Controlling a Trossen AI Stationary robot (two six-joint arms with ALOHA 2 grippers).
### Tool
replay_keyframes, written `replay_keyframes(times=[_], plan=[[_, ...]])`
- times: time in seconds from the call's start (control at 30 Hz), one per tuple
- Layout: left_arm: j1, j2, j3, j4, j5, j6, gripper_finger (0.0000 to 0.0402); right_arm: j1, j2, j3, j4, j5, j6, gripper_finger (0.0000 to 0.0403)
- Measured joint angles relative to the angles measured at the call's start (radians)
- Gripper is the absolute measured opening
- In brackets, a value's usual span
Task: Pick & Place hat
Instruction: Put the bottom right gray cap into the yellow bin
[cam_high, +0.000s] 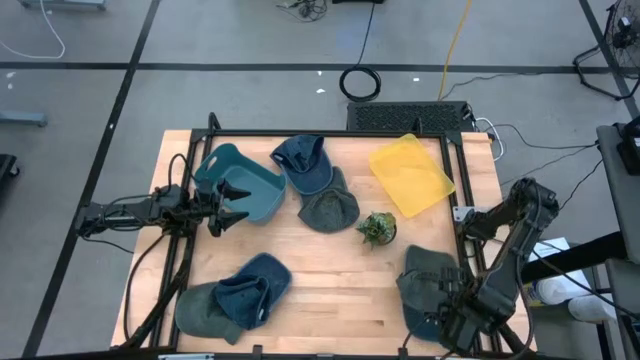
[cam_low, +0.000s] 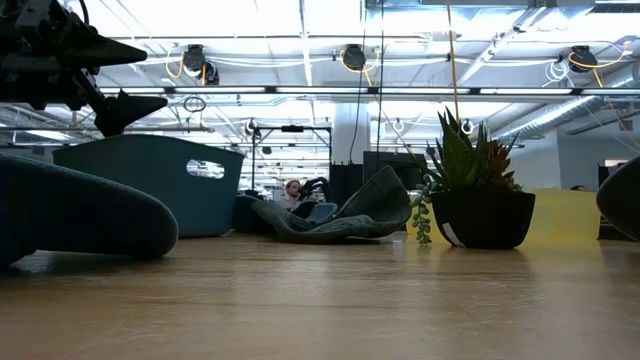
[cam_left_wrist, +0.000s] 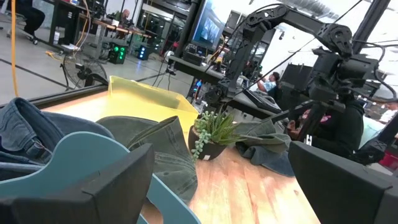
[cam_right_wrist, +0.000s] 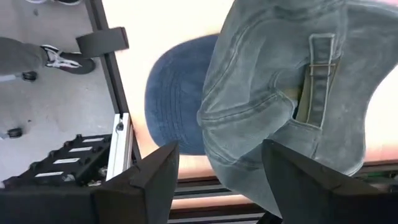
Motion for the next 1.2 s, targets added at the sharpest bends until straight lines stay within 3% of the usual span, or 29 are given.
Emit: replay_keyframes(times=[0.37, 0.8, 1.2], plan=[[0.0, 0.0, 0.0, 0.0, 0.0, 0.0, 0.0379, 0.037, 0.087, -0.004, 0.075, 0.082, -0.009, 0.0217], [0.0, 0.0, 0.0, 0.0, 0.0, 0.0, 0.0379, 0.078, 0.154, -0.111, 0.148, 0.082, -0.007, 0.0213], [0.0, 0.0, 0.0, 0.0, 0.0, 0.0, 0.0379, 0.078, 0.159, -0.15, 0.173, 0.111, 0.021, 0.0153]])
